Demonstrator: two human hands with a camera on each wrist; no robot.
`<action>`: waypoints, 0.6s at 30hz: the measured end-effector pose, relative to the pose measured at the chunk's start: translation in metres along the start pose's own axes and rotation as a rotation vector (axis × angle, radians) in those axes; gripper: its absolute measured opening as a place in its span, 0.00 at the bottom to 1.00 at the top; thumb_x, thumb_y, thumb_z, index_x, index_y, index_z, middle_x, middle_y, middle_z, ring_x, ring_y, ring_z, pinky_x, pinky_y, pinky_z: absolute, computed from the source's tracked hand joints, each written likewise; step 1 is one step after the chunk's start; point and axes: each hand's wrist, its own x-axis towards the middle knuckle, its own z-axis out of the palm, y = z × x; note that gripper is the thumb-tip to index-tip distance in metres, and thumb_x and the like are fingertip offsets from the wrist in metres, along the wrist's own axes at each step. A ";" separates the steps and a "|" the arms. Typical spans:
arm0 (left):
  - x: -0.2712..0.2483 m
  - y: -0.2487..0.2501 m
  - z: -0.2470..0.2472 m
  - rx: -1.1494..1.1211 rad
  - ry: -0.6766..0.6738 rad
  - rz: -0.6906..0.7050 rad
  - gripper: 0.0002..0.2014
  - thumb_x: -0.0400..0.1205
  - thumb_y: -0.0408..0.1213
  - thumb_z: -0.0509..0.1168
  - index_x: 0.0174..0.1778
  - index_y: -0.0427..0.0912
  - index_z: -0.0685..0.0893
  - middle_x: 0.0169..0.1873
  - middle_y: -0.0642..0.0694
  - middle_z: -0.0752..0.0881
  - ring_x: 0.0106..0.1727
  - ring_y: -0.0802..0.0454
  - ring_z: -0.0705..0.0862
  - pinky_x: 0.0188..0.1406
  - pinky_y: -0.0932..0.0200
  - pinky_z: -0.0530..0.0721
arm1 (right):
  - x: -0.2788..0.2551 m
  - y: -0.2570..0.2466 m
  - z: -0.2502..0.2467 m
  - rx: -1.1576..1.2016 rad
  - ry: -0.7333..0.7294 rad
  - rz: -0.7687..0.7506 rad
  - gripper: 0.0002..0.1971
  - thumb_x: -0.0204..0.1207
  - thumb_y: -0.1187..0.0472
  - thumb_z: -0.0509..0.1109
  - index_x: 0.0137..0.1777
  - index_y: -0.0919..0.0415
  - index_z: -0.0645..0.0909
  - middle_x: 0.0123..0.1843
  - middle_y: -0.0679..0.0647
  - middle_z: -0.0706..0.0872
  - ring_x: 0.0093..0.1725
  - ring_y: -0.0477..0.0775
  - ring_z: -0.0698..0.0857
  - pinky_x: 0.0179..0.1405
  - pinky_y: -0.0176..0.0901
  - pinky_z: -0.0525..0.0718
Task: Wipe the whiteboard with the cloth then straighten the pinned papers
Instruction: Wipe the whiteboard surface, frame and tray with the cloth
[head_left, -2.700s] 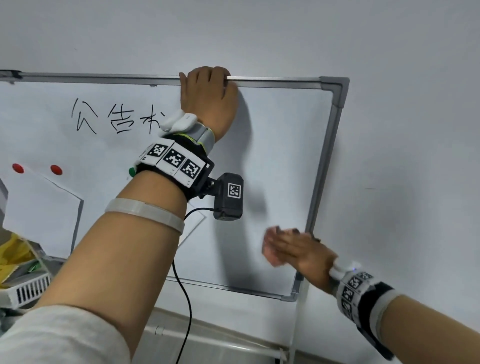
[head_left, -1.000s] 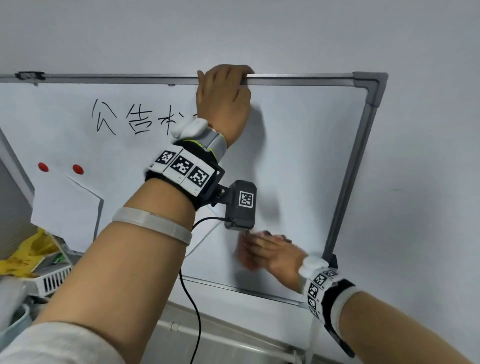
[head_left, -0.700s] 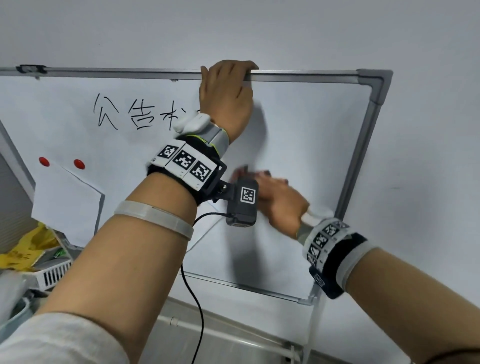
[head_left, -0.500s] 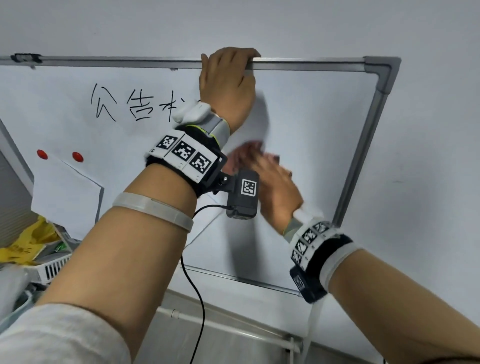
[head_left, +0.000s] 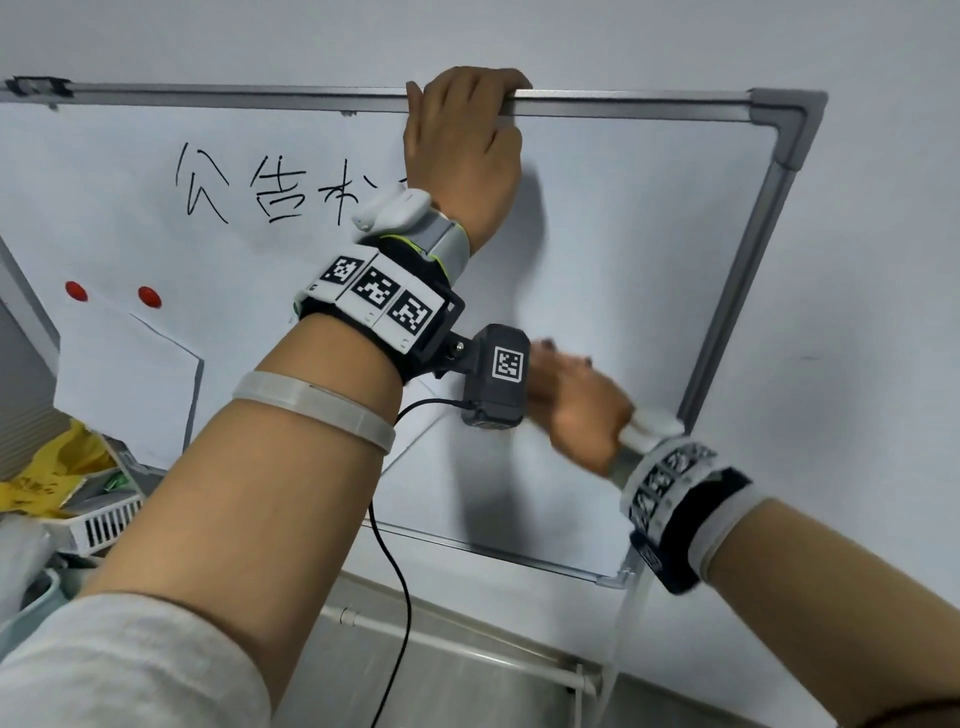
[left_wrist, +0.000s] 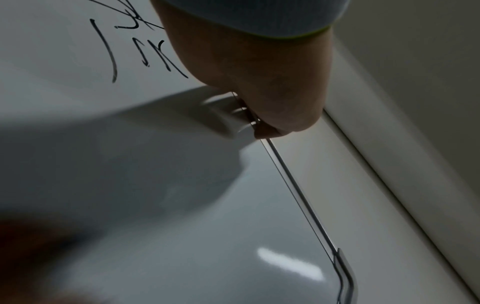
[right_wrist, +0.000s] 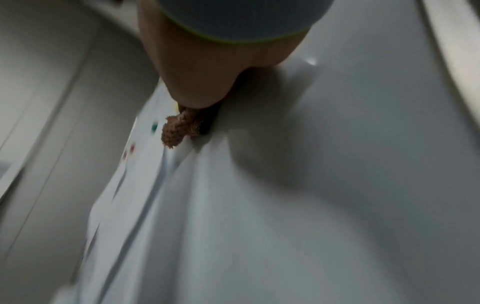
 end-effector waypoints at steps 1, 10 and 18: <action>0.001 0.001 0.001 -0.003 -0.005 -0.005 0.25 0.78 0.34 0.50 0.69 0.48 0.81 0.64 0.50 0.82 0.75 0.48 0.71 0.85 0.40 0.49 | 0.017 0.011 -0.015 -0.059 0.086 0.071 0.16 0.88 0.65 0.64 0.72 0.57 0.82 0.75 0.56 0.82 0.76 0.54 0.75 0.75 0.51 0.74; 0.005 -0.003 0.000 -0.049 -0.016 -0.047 0.26 0.76 0.35 0.49 0.67 0.48 0.83 0.63 0.50 0.83 0.74 0.47 0.72 0.82 0.39 0.57 | -0.053 -0.007 0.017 0.025 -0.173 0.196 0.25 0.86 0.63 0.49 0.78 0.55 0.77 0.83 0.55 0.72 0.83 0.58 0.69 0.79 0.58 0.72; 0.005 0.002 0.004 -0.060 -0.016 -0.043 0.26 0.77 0.36 0.49 0.68 0.49 0.83 0.63 0.50 0.83 0.75 0.48 0.71 0.83 0.39 0.54 | -0.128 -0.003 0.023 -0.049 -0.473 -0.020 0.18 0.90 0.52 0.54 0.74 0.44 0.80 0.80 0.40 0.76 0.83 0.44 0.69 0.84 0.43 0.60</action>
